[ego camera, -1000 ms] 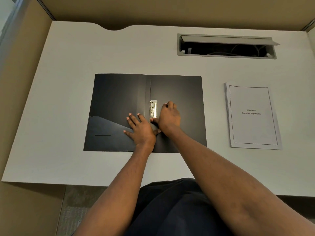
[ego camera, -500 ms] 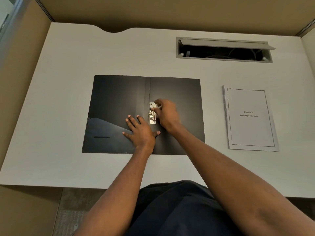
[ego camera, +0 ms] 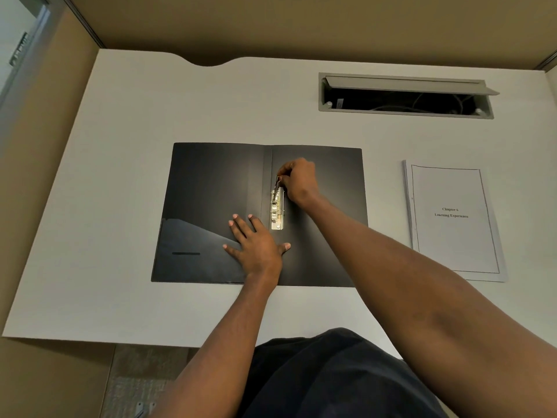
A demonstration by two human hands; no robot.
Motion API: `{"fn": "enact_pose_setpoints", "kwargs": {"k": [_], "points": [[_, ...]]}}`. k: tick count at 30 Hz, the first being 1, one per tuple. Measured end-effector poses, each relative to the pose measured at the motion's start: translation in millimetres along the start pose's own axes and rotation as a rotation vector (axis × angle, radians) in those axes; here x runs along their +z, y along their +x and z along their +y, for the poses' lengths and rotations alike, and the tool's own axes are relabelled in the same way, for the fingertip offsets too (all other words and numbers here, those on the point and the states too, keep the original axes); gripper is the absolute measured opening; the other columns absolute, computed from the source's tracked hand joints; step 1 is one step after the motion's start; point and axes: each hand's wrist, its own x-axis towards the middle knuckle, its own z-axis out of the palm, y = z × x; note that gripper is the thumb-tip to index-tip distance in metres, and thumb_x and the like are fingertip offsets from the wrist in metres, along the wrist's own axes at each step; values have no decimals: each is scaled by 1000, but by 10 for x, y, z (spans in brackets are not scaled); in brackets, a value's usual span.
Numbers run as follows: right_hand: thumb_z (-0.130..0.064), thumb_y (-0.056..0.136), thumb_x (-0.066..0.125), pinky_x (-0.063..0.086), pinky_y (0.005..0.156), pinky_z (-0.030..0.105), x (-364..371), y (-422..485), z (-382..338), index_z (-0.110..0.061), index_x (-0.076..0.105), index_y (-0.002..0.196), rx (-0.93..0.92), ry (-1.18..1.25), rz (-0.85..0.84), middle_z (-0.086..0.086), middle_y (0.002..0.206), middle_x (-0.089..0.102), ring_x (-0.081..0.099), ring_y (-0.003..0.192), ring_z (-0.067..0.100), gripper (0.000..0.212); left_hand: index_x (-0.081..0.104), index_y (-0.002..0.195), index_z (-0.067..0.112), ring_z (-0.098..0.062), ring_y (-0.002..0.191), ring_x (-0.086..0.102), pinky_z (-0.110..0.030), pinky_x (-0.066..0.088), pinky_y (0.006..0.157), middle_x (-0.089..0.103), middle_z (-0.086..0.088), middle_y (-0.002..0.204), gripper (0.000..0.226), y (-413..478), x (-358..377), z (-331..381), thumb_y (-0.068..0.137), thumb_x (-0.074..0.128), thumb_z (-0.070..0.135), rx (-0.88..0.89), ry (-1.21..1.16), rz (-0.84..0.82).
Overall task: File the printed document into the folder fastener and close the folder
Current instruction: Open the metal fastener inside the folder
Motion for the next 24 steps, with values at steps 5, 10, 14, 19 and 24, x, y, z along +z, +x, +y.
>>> {"fn": "enact_pose_setpoints", "kwargs": {"k": [5, 10, 14, 19, 24], "points": [[2, 90, 67, 58, 95, 38, 24, 136, 71, -4, 81, 103, -7, -59, -38, 15, 104, 79, 74, 98, 26, 20, 5, 165, 11, -41, 160, -6, -71, 17, 119, -5, -21, 173, 123, -1, -2, 0, 79, 72, 68, 2, -3, -7], [-2, 91, 69, 57, 97, 35, 36, 160, 122, -6, 81, 106, -23, -43, -58, 12, 106, 79, 74, 100, 23, 19, 3, 165, 12, -40, 160, -8, -71, 16, 120, -8, -20, 173, 122, -22, 0, -5, 80, 69, 69, 4, -6, -12], [-3, 92, 69, 55, 100, 35, 28, 159, 155, -4, 81, 107, -39, -1, -56, 13, 107, 79, 74, 102, 24, 19, 0, 165, 12, -40, 160, -11, -70, 12, 121, -11, -20, 173, 122, -22, 12, -14, 82, 68, 70, 12, -27, -24], [-9, 97, 65, 55, 100, 32, -20, 79, 217, -6, 77, 118, -64, 47, -21, 12, 112, 78, 74, 106, 23, 24, -3, 165, 15, -38, 160, -12, -69, 8, 123, -12, -17, 173, 117, -108, 65, -58, 85, 57, 76, 34, -31, 38], [-15, 101, 61, 53, 105, 35, -103, -48, 311, -11, 71, 130, -105, 41, 11, 11, 127, 73, 69, 116, 23, 31, -3, 166, 18, -35, 161, -11, -65, 4, 124, -10, -15, 174, 110, -165, 67, -87, 89, 50, 76, 58, -28, 80]]}}
